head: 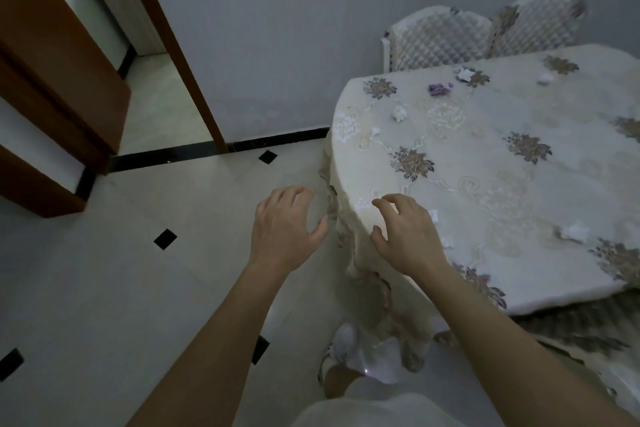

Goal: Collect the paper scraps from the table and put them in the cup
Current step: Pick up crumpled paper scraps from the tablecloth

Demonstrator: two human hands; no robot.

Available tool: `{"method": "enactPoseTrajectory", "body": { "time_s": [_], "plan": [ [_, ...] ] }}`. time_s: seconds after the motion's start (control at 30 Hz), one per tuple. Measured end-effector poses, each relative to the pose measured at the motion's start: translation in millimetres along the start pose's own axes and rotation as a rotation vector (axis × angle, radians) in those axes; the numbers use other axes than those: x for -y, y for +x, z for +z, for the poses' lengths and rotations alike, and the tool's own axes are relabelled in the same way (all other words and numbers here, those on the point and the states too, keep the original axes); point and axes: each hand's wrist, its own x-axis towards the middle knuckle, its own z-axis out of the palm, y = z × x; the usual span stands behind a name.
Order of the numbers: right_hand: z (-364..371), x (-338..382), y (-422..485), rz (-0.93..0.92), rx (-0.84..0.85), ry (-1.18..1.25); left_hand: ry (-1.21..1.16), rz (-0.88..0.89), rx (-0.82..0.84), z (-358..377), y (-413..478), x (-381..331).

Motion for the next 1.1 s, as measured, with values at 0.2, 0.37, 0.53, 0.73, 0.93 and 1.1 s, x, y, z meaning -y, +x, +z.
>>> {"method": "enactPoseTrajectory", "body": {
  "time_s": [0.2,0.37,0.53,0.73,0.93,1.1],
  "plan": [
    [17.4,-47.2,49.9,0.161,-0.002,0.03,-0.087,0.115,0.084,37.8,81.6,-11.2],
    [20.3,-86.4,50.4,0.351,0.009,0.016,-0.169,0.221,0.214,74.9,130.2,-31.0],
    [11.4,-114.7,22.0,0.58,-0.025,0.0,-0.24,0.404,0.299,107.8,165.3,-64.9],
    [10.2,-124.2,-29.8,0.882,-0.065,0.013,-0.296,0.63,0.46,145.1,184.6,-106.1],
    [18.0,-106.0,-54.2,1.119,-0.089,0.077,-0.353,0.798,0.595,176.3,185.7,-127.2],
    [34.8,-101.8,-52.6,1.23,-0.045,0.137,-0.405,0.822,0.674,204.6,182.4,-131.7]
  ]
}}
